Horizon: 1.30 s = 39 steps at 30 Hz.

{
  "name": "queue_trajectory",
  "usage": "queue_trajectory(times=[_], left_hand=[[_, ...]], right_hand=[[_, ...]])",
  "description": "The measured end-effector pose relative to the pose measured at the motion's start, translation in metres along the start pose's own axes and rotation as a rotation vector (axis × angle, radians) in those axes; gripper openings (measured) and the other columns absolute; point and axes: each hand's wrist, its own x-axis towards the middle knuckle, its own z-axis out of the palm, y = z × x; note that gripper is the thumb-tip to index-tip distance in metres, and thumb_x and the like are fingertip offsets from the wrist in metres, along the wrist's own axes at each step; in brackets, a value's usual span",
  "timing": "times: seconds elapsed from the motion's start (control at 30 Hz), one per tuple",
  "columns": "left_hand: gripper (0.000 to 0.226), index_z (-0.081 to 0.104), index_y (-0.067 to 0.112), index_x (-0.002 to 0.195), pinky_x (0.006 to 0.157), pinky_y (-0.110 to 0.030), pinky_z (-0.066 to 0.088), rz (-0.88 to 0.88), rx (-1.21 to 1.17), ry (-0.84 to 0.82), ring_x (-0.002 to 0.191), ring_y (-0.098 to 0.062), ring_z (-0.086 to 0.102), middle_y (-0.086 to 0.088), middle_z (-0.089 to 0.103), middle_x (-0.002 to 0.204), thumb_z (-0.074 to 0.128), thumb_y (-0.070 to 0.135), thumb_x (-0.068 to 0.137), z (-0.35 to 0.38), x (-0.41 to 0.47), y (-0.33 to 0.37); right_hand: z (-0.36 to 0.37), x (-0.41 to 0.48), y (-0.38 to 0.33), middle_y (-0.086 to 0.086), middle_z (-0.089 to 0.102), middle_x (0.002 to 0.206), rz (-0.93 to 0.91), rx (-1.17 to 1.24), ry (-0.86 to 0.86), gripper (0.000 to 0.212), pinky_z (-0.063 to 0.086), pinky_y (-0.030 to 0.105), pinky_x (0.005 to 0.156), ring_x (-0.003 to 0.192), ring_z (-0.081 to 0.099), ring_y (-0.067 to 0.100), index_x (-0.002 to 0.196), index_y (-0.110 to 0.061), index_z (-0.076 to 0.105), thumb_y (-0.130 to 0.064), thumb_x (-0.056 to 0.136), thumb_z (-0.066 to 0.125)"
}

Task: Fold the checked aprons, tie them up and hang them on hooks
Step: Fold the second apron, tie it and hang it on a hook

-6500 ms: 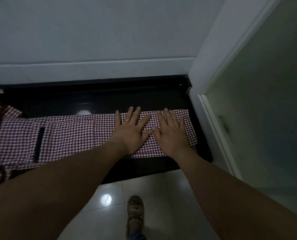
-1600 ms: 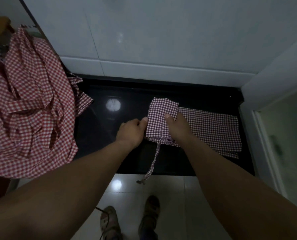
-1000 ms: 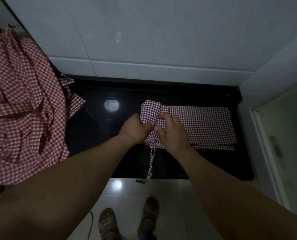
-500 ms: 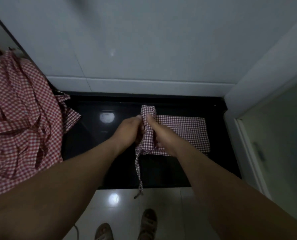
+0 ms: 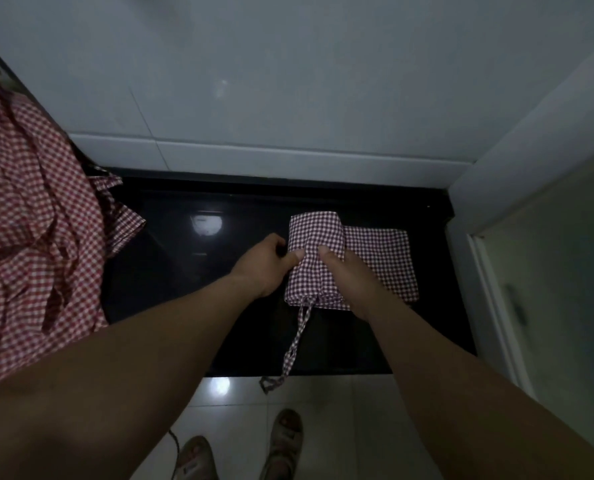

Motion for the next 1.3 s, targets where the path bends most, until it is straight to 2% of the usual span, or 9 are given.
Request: queue_trajectory(times=[0.1,0.23,0.33,0.53,0.7,0.87,1.03,1.2,1.3], left_hand=[[0.064,0.048,0.026,0.133,0.085,-0.042,0.053,-0.011,0.19,0.091,0.108,-0.022,0.061,-0.001,0.064,0.125,0.051,0.075,0.092,0.016,0.0,0.007],[0.068,0.041,0.024,0.141,0.094,-0.05,0.048,-0.048,0.314,0.196,0.128,-0.031,0.051,-0.009,0.053,0.14,0.047,0.073,0.094,0.032,-0.002,0.017],[0.067,0.024,0.027,0.161,0.116,-0.054,0.032,0.28,0.437,0.356,0.15,-0.029,0.03,-0.007,0.031,0.163,0.042,0.057,0.103,0.04,0.001,0.027],[0.069,-0.014,0.023,0.165,0.129,-0.05,-0.005,0.383,0.717,0.021,0.16,-0.017,-0.013,0.002,-0.014,0.174,0.015,0.051,0.109,0.061,0.027,0.028],[0.067,-0.022,0.025,0.162,0.126,-0.058,-0.009,0.347,0.823,0.005,0.158,-0.022,-0.022,0.001,-0.024,0.171,0.005,0.052,0.107,0.066,0.032,0.029],[0.08,0.001,0.021,0.167,0.129,-0.052,0.008,0.204,0.502,0.231,0.16,-0.028,0.007,-0.009,0.007,0.174,0.029,0.062,0.104,0.061,0.016,0.018],[0.071,0.04,0.019,0.148,0.104,-0.044,0.051,0.048,-0.024,0.255,0.119,-0.021,0.058,-0.003,0.058,0.134,0.067,0.05,0.09,0.035,-0.001,0.004],[0.034,0.069,0.016,0.106,0.091,-0.045,0.061,-0.188,-0.375,0.217,0.096,-0.023,0.074,-0.008,0.076,0.107,0.079,0.042,0.085,-0.018,-0.019,-0.033],[0.032,0.063,0.014,0.114,0.093,-0.044,0.059,-0.239,-0.366,0.33,0.1,-0.026,0.07,-0.011,0.073,0.115,0.078,0.028,0.089,-0.037,-0.028,-0.049]], right_hand=[[-0.008,-0.002,-0.003,0.01,0.063,0.132,-0.077,-0.475,0.209,0.067,0.049,0.047,0.102,0.116,0.063,0.033,0.138,-0.011,0.049,-0.064,0.097,0.047],[-0.021,0.005,0.006,0.011,0.067,0.126,-0.108,-0.514,0.214,0.05,0.052,0.041,0.093,0.109,0.065,0.032,0.128,-0.014,0.05,-0.056,0.099,0.052],[-0.016,0.01,0.011,0.013,0.068,0.119,-0.135,-0.59,0.279,0.046,0.051,0.039,0.085,0.104,0.067,0.034,0.121,-0.014,0.049,-0.052,0.098,0.057],[-0.013,0.007,0.014,0.006,0.054,0.116,-0.408,-0.642,0.527,0.027,0.052,0.035,0.081,0.099,0.057,0.02,0.11,-0.015,0.052,-0.021,0.09,0.069],[-0.013,0.018,0.017,0.002,0.062,0.104,-0.526,-0.601,0.272,0.015,0.053,0.041,0.072,0.087,0.06,0.018,0.104,-0.02,0.058,-0.022,0.094,0.048],[-0.024,0.028,0.012,0.0,0.064,0.102,-0.417,-0.537,0.17,0.015,0.042,0.03,0.071,0.086,0.06,0.016,0.104,-0.025,0.055,-0.015,0.101,0.044],[0.001,0.015,0.005,-0.002,0.065,0.102,-0.343,-0.422,0.066,0.01,0.046,0.031,0.075,0.089,0.063,0.016,0.111,-0.028,0.055,-0.022,0.104,0.05],[0.061,-0.003,-0.007,0.001,0.066,0.092,-0.323,-0.255,-0.169,0.02,0.053,0.035,0.078,0.08,0.063,0.015,0.118,-0.027,0.058,-0.016,0.102,0.055],[0.07,-0.004,-0.006,-0.001,0.069,0.109,-0.276,-0.299,-0.115,0.017,0.053,0.032,0.091,0.097,0.065,0.016,0.119,-0.027,0.062,-0.026,0.103,0.057]])
